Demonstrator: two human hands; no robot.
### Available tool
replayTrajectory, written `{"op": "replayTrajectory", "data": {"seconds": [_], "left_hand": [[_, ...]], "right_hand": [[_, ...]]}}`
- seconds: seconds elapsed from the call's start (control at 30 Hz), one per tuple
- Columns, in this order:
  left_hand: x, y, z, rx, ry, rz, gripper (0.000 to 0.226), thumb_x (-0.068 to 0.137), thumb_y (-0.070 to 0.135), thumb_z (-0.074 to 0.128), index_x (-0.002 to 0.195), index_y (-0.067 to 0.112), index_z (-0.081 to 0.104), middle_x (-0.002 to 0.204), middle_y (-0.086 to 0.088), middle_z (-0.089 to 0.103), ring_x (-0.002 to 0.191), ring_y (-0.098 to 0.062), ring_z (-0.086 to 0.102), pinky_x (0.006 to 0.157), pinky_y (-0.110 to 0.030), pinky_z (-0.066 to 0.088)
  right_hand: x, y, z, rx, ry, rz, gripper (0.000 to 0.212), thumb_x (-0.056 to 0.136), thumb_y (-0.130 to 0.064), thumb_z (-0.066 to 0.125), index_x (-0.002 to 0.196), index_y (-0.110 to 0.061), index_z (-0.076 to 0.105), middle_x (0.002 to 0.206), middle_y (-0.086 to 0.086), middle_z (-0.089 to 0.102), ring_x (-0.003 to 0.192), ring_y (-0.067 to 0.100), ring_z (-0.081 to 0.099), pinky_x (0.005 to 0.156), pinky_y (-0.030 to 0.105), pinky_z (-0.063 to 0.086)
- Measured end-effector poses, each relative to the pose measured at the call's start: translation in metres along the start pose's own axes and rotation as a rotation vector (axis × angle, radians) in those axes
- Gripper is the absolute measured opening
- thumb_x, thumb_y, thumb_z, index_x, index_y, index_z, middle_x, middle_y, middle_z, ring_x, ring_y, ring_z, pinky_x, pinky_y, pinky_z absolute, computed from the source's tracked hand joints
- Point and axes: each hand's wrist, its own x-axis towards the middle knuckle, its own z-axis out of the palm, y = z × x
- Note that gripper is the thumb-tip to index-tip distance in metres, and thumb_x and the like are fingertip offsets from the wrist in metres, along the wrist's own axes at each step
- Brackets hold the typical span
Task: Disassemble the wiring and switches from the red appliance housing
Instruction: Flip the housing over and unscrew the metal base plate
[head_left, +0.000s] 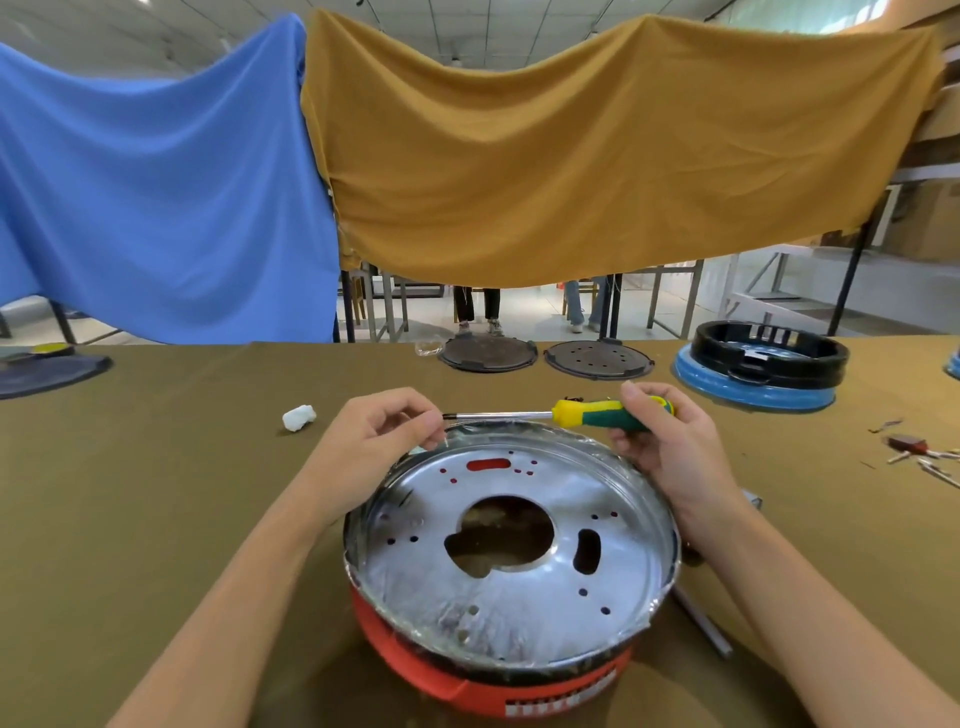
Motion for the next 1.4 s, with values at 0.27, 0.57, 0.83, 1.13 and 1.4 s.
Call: {"op": "replayTrajectory", "data": {"seconds": [0.27, 0.57, 0.83, 1.13, 1.4], "left_hand": [[-0.003, 0.002, -0.001, 0.016, 0.039, -0.019, 0.022, 0.097, 0.020, 0.060, 0.080, 0.030, 0.069, 0.082, 0.000, 0.070, 0.085, -0.029, 0.064, 0.084, -0.046, 0.053], [-0.008, -0.004, -0.023, -0.168, 0.159, -0.031, 0.010, 0.087, 0.033, 0.063, 0.089, 0.029, 0.072, 0.090, 0.001, 0.074, 0.087, -0.012, 0.068, 0.078, -0.021, 0.054], [-0.006, 0.000, -0.010, -0.278, 0.083, -0.048, 0.018, 0.078, 0.037, 0.069, 0.084, 0.020, 0.071, 0.078, -0.002, 0.068, 0.073, -0.011, 0.062, 0.067, -0.016, 0.051], [0.002, 0.046, 0.011, 0.232, -0.164, 0.134, 0.013, 0.080, 0.028, 0.071, 0.072, 0.024, 0.063, 0.063, 0.006, 0.060, 0.054, -0.008, 0.049, 0.054, -0.015, 0.039], [0.020, 0.091, 0.057, 0.549, -0.223, 0.358, 0.013, 0.076, 0.017, 0.074, 0.068, 0.019, 0.064, 0.059, 0.011, 0.058, 0.057, -0.007, 0.053, 0.056, -0.012, 0.038]], "right_hand": [[-0.009, -0.001, 0.003, -0.151, 0.058, -0.157, 0.015, 0.089, -0.033, 0.073, 0.091, -0.019, 0.068, 0.073, 0.000, 0.062, 0.060, 0.010, 0.058, 0.055, 0.019, 0.051], [0.000, -0.012, -0.017, 0.154, 0.195, -0.087, 0.015, 0.093, -0.025, 0.069, 0.092, -0.013, 0.059, 0.069, -0.004, 0.059, 0.054, 0.010, 0.052, 0.047, 0.018, 0.044], [-0.004, -0.023, -0.011, 0.455, -0.228, 0.167, 0.043, 0.069, -0.004, 0.078, 0.108, -0.002, 0.059, 0.107, 0.018, 0.066, 0.087, 0.026, 0.071, 0.074, 0.029, 0.059], [-0.015, -0.027, 0.000, 0.308, -0.490, 0.141, 0.016, 0.087, -0.003, 0.065, 0.084, -0.014, 0.053, 0.078, 0.005, 0.051, 0.050, 0.009, 0.045, 0.048, 0.021, 0.046], [-0.022, -0.023, 0.006, -0.039, -0.539, -0.017, 0.032, 0.074, 0.001, 0.076, 0.079, -0.013, 0.049, 0.079, 0.008, 0.068, 0.067, 0.018, 0.063, 0.070, 0.029, 0.054]]}}
